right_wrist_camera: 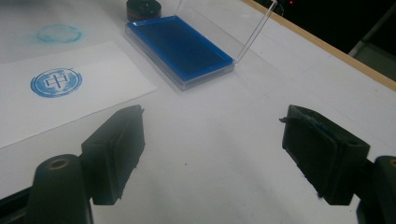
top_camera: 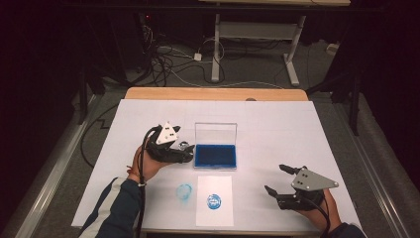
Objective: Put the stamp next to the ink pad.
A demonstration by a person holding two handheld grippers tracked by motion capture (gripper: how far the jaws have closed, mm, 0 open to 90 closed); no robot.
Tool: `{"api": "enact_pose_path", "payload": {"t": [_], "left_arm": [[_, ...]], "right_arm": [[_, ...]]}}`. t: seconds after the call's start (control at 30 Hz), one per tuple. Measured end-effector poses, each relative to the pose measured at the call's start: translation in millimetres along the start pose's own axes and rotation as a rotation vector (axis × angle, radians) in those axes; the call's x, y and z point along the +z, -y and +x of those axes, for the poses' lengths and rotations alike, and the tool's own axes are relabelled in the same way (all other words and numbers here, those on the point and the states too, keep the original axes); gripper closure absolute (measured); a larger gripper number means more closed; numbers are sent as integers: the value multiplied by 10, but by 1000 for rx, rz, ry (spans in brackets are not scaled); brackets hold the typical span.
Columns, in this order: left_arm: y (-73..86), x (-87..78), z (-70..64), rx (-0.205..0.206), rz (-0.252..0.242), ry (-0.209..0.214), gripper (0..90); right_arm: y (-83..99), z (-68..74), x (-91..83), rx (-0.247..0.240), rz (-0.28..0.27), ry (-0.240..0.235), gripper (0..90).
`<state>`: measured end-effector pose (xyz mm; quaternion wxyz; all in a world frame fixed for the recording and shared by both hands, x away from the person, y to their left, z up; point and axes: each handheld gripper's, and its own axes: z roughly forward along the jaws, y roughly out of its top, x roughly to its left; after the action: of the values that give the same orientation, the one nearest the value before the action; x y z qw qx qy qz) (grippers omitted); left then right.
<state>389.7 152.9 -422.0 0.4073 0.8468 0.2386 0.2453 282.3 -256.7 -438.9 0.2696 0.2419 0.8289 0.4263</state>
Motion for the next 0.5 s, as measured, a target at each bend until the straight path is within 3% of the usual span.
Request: {"api": "enact_pose_path", "payload": {"t": [0.5], "left_arm": [[-99,-193,-184,76,-56,-15,190]], "right_arm": [[-25,34,-25,-16,-19,4,208]]}}
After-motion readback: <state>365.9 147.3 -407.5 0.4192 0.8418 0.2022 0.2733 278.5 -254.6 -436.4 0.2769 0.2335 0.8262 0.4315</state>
